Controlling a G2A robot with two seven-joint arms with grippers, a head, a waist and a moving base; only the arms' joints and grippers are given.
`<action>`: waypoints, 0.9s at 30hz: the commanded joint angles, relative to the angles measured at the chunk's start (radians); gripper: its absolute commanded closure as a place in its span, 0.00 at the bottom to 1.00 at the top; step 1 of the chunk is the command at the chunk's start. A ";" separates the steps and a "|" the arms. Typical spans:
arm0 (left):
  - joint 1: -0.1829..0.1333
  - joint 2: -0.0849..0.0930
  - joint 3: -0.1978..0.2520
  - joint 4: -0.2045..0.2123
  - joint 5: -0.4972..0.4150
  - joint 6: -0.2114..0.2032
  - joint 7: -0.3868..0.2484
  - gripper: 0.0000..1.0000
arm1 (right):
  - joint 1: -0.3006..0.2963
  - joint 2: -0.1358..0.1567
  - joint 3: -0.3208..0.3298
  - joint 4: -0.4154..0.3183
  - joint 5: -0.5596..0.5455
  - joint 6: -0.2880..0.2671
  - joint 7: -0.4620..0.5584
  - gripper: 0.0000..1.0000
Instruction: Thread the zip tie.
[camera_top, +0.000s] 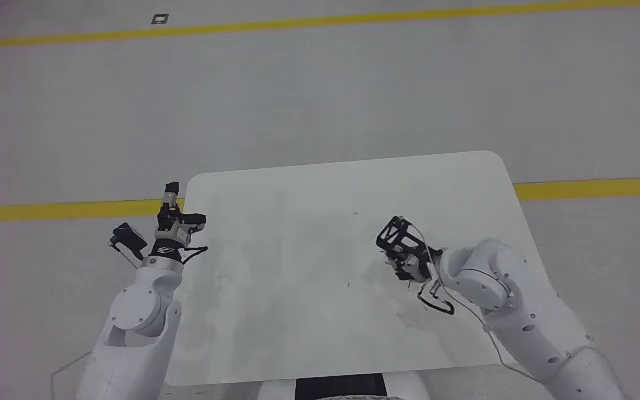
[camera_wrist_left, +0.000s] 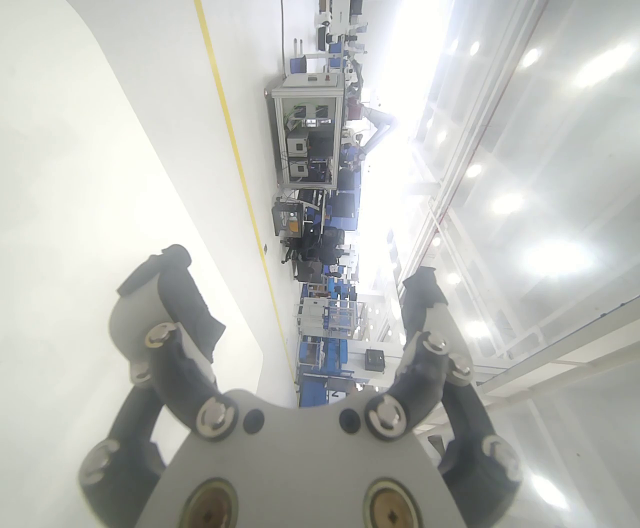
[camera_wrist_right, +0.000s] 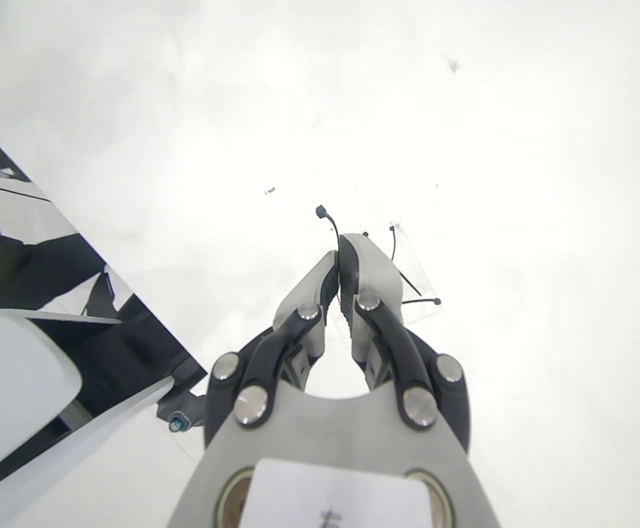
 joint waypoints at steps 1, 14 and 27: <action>0.000 0.000 0.000 0.000 0.000 0.000 0.000 0.00 | -0.013 0.003 0.028 -0.010 0.044 -0.002 -0.024 1.00; 0.000 0.000 0.000 0.000 0.000 0.000 0.000 0.00 | -0.026 0.011 0.052 -0.024 0.144 -0.002 -0.045 1.00; 0.000 0.000 0.000 0.000 0.000 0.000 0.000 0.00 | 0.186 -0.012 -0.065 -0.029 0.228 0.137 0.119 1.00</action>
